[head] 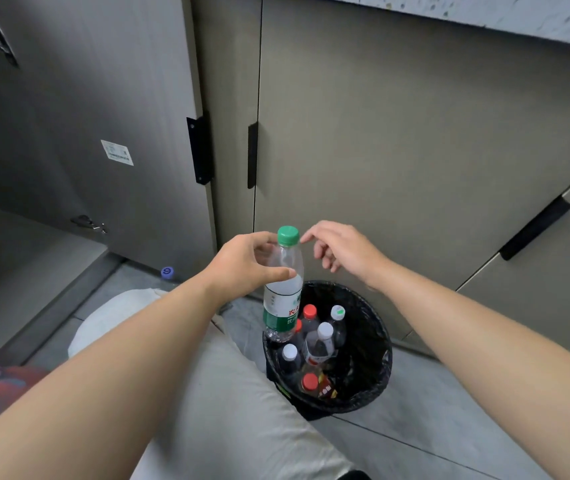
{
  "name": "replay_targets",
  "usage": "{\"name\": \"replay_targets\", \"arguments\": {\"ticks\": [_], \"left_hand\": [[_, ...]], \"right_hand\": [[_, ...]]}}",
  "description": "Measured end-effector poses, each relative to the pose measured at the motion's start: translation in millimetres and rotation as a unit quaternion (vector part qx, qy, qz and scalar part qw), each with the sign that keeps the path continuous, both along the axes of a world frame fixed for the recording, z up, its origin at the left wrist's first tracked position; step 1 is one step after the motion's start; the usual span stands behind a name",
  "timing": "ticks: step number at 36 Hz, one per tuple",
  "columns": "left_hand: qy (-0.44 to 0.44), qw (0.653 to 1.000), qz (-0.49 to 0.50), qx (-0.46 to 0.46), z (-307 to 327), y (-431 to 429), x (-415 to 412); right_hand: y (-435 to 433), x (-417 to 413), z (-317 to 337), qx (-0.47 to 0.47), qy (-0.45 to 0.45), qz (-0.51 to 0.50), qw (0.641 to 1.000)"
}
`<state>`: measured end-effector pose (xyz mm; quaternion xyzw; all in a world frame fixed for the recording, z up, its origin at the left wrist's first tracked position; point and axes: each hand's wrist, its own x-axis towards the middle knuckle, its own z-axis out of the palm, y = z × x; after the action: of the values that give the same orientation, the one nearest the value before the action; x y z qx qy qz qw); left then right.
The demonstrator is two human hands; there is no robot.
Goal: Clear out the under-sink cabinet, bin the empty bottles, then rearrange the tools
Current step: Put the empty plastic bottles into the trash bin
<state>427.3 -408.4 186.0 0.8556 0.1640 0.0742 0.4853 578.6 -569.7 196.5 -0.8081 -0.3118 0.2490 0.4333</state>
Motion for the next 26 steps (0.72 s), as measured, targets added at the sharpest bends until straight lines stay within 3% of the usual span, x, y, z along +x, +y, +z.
{"name": "replay_targets", "arguments": {"ticks": [2,4,7,12,17,26], "left_hand": [[-0.005,1.000,-0.015,-0.008,1.5,-3.9,-0.7],[-0.009,0.999,-0.028,-0.016,3.9,-8.7,-1.6],[-0.007,0.999,-0.048,-0.017,8.2,-14.6,-3.1],[-0.003,0.997,-0.076,-0.028,12.0,-21.6,-5.2],[0.015,0.998,-0.060,0.034,7.8,-21.9,-4.1],[0.034,0.996,-0.042,0.065,-1.3,-19.2,1.9]], "right_hand": [[0.1,-12.7,22.9,-0.002,-0.021,0.064,0.998],[-0.2,-24.5,33.3,-0.020,-0.101,0.111,0.988],[-2.2,-34.5,36.3,-0.023,-0.190,0.120,0.974],[-15.9,-30.6,41.8,-0.021,-0.198,0.094,0.975],[-39.4,-15.9,39.7,-0.130,-0.221,0.103,0.961],[-84.7,-8.8,-64.1,-0.280,-0.168,0.041,0.944]]}}
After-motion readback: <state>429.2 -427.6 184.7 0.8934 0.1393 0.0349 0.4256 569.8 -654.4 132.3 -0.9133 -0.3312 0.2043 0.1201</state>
